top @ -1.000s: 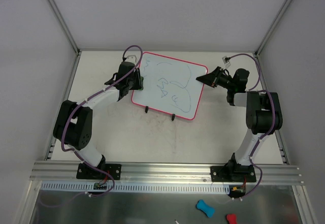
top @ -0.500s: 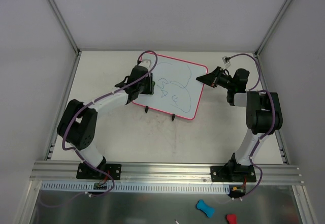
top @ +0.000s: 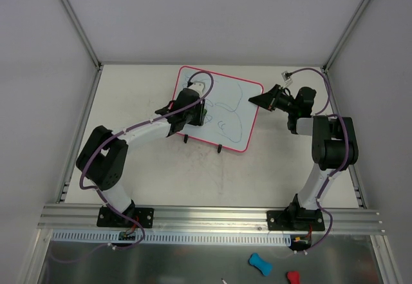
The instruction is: Erase the whiteboard
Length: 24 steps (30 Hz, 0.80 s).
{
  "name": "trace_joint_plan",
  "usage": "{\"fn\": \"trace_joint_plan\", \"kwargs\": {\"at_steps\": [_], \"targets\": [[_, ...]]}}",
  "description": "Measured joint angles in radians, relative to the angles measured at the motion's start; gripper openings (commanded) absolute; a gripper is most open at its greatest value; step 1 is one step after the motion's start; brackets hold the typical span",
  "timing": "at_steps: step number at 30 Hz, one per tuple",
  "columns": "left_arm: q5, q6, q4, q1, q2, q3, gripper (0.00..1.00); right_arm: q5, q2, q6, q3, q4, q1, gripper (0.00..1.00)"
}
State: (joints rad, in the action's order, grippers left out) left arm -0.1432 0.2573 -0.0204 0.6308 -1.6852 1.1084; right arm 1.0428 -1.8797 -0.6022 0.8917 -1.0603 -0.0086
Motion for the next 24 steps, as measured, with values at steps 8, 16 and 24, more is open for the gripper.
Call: {"fn": "trace_joint_plan", "kwargs": {"at_steps": [8, 16, 24], "targets": [[0.016, 0.053, -0.005, -0.101, 0.016, -0.026, 0.0, 0.0, 0.0, 0.0, 0.0, -0.003, 0.0, 0.0], [-0.016, 0.045, 0.004, -0.099, 0.01, -0.02, 0.0, 0.002, 0.0, -0.004, 0.0, -0.006, -0.001, 0.0], [-0.091, 0.04, 0.014, -0.008, -0.016, 0.011, 0.0, 0.002, 0.0, -0.007, -0.002, -0.006, -0.004, 0.0]]}}
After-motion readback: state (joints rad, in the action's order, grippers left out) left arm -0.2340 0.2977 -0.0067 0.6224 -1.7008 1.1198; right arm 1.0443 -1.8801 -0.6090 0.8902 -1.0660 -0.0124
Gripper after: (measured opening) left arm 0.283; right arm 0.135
